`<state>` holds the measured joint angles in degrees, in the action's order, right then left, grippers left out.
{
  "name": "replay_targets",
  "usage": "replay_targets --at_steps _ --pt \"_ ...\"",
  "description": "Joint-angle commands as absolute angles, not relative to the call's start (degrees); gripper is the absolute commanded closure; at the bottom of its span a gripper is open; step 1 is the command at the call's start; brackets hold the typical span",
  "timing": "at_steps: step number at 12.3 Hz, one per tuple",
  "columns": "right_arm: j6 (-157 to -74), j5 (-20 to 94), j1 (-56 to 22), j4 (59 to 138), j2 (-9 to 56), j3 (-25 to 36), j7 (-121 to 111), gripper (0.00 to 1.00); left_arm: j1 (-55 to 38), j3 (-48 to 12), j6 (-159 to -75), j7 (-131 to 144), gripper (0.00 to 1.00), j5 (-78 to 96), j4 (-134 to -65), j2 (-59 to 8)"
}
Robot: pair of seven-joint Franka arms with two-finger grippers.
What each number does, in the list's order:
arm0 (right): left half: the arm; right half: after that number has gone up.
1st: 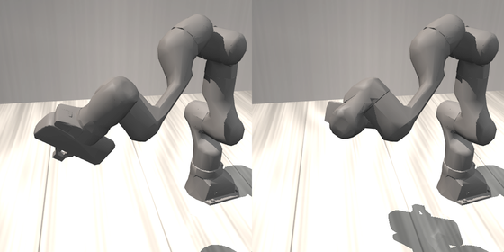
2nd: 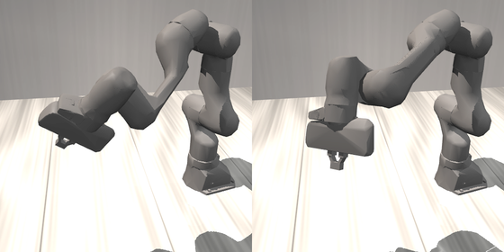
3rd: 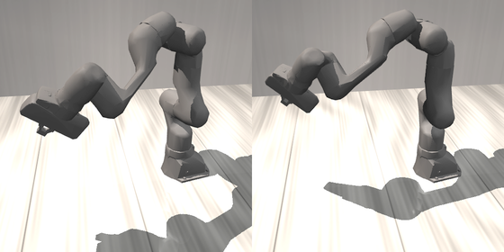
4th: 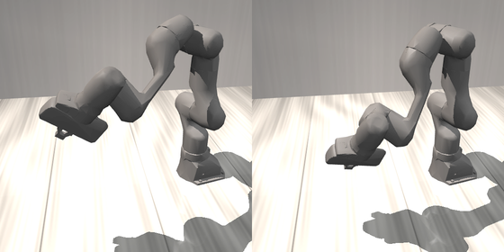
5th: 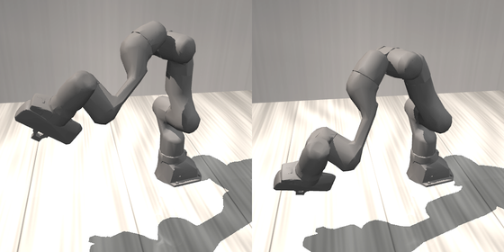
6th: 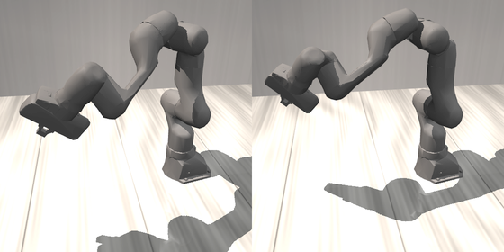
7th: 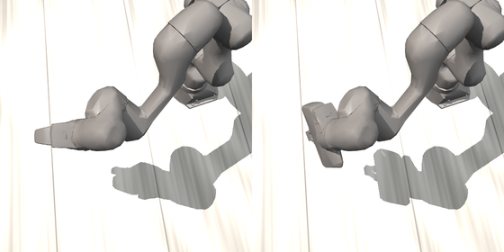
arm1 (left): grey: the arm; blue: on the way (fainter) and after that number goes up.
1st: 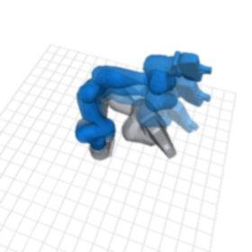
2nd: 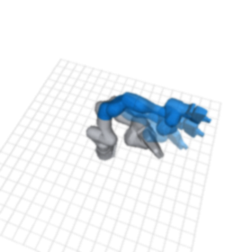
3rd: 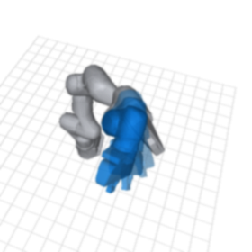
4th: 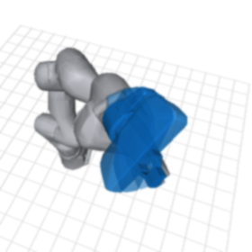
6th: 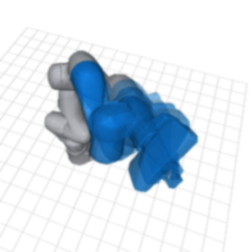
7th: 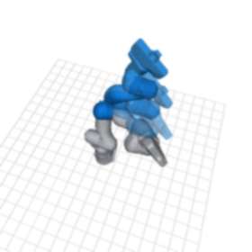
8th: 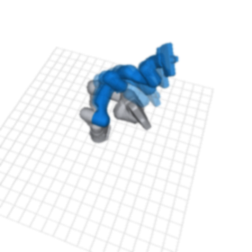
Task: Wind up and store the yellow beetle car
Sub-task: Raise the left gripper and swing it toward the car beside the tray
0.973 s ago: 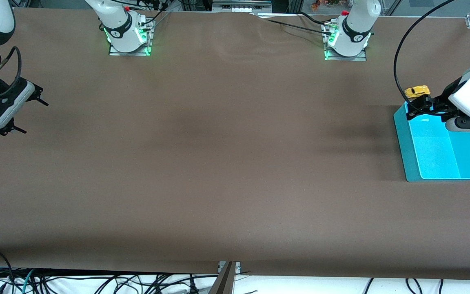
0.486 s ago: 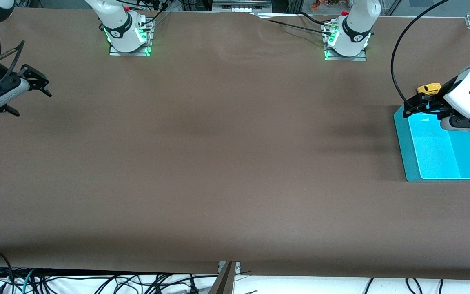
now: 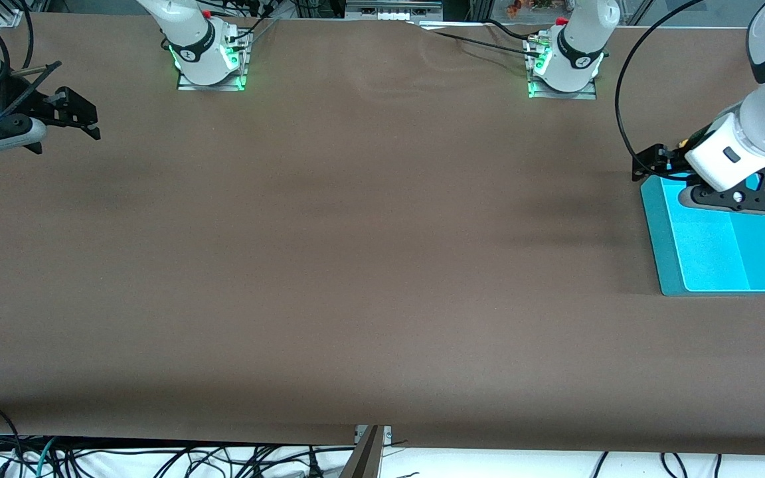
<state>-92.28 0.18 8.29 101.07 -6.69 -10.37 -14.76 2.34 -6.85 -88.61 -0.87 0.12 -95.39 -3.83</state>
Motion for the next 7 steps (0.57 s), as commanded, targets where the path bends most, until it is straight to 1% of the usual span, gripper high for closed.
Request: replay_targets --at_steps 1,3,7 --pt "-91.5 0.3 7.3 100.5 -6.9 -9.1 -13.0 0.0 2.4 -7.9 -83.2 -2.4 0.0 0.7 -93.9 -4.6" --pt "-91.1 0.3 7.3 100.5 -7.0 -9.1 -10.7 0.0 2.4 -8.0 -81.2 -3.9 0.0 0.4 -95.0 -4.7" --pt "-91.1 0.3 7.3 99.8 -7.0 -9.0 -7.7 0.0 6.6 -7.8 -80.6 -23.6 0.0 -1.0 -99.7 -4.2"
